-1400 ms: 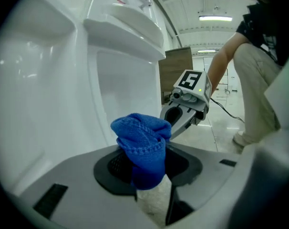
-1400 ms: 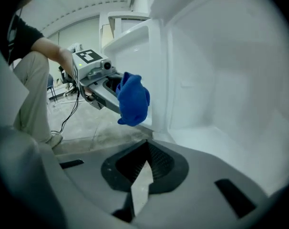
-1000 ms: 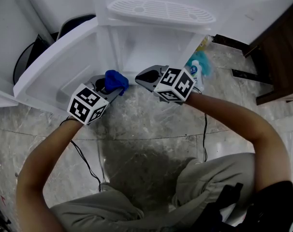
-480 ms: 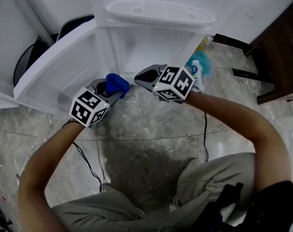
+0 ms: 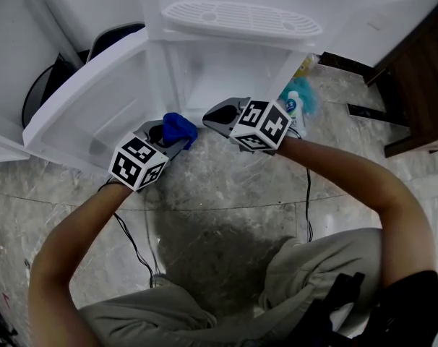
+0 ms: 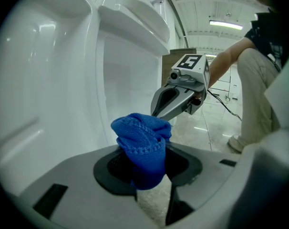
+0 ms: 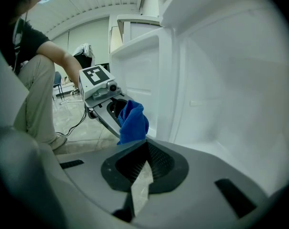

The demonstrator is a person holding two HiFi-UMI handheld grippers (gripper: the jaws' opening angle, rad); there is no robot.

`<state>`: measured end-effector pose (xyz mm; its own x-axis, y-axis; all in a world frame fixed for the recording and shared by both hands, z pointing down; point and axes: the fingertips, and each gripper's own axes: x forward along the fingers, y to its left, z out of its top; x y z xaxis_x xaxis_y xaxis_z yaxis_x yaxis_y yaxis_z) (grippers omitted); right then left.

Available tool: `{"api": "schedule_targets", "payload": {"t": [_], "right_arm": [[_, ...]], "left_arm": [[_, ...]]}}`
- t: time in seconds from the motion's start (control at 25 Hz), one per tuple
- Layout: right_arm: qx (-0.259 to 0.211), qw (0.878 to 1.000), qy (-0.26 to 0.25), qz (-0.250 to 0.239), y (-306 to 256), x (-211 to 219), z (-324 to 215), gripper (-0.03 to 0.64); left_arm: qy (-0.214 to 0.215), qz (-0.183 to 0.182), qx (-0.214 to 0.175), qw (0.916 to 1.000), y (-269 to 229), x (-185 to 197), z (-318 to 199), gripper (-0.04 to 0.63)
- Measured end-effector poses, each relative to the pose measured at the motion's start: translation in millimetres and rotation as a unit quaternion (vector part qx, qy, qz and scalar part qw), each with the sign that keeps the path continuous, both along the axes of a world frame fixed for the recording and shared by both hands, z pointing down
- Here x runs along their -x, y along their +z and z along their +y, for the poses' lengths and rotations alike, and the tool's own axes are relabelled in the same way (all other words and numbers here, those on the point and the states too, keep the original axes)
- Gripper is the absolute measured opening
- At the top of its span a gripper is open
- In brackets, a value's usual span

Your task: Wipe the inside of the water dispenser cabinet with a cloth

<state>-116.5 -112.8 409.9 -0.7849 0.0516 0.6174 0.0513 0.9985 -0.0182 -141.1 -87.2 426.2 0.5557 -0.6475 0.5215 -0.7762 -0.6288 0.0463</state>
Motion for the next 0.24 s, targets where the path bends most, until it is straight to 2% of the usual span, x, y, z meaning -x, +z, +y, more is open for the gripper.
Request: {"api": "schedule_targets", "payload": {"t": [0.24], "right_arm": [[-0.007, 1.0, -0.003, 0.003, -1.5, -1.8, 0.3, -0.002]], "left_arm": [[0.002, -0.01, 0.003, 0.9999, 1.8, -2.0, 1.5, 0.152]]}}
